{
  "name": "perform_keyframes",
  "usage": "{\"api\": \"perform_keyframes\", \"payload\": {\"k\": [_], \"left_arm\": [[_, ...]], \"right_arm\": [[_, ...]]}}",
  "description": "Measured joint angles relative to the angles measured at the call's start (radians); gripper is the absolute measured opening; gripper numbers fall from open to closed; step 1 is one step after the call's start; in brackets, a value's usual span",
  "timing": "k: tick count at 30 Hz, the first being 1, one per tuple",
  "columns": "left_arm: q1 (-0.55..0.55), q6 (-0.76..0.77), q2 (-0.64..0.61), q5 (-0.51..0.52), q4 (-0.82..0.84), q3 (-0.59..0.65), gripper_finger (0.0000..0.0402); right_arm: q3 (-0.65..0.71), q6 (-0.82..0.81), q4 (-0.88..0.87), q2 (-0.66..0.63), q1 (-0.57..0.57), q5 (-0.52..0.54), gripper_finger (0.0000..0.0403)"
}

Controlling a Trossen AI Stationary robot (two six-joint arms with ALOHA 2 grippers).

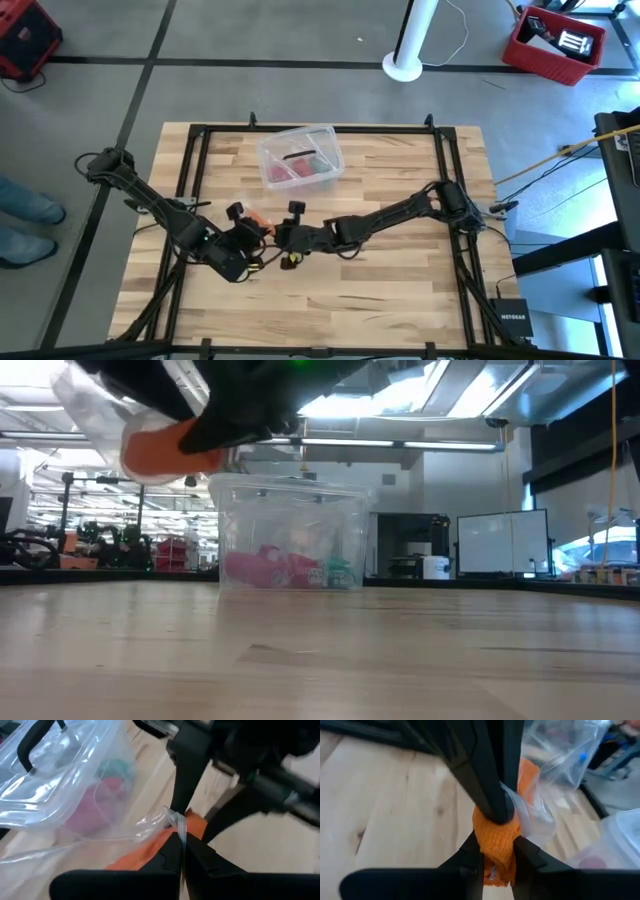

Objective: Roll bandage
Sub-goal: Put the rolled orange bandage into the transparent zip bag

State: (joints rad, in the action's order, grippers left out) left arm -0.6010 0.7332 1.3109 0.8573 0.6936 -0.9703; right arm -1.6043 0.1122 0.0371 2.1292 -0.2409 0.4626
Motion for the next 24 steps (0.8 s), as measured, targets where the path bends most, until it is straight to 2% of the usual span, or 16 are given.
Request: {"api": "perform_keyframes", "payload": {"k": [5,8,14,19,22,24], "left_arm": [[-0.024,-0.071,0.0,0.024,-0.126,0.0,0.0],[-0.033,-0.108,0.0,0.022,-0.16,0.0,0.0],[-0.044,0.008,0.001,0.009,-0.023,0.0,0.0],[-0.044,0.047,0.0,0.015,-0.004,-0.002,0.0],[-0.041,-0.015,0.0,0.014,-0.101,0.0,0.0],[-0.041,-0.088,0.0,0.012,-0.177,0.0,0.0]], "right_arm": [[0.003,-0.025,0.094,0.008,0.005,0.012,0.006],[0.001,-0.05,0.02,0.01,0.009,0.075,0.006],[0.002,-0.055,-0.023,-0.025,-0.028,0.077,0.006],[0.002,0.018,-0.044,-0.057,-0.061,0.166,0.006],[0.003,0.029,-0.002,-0.057,-0.051,0.139,0.006],[0.003,0.027,0.031,-0.05,-0.033,0.078,0.006]]}}
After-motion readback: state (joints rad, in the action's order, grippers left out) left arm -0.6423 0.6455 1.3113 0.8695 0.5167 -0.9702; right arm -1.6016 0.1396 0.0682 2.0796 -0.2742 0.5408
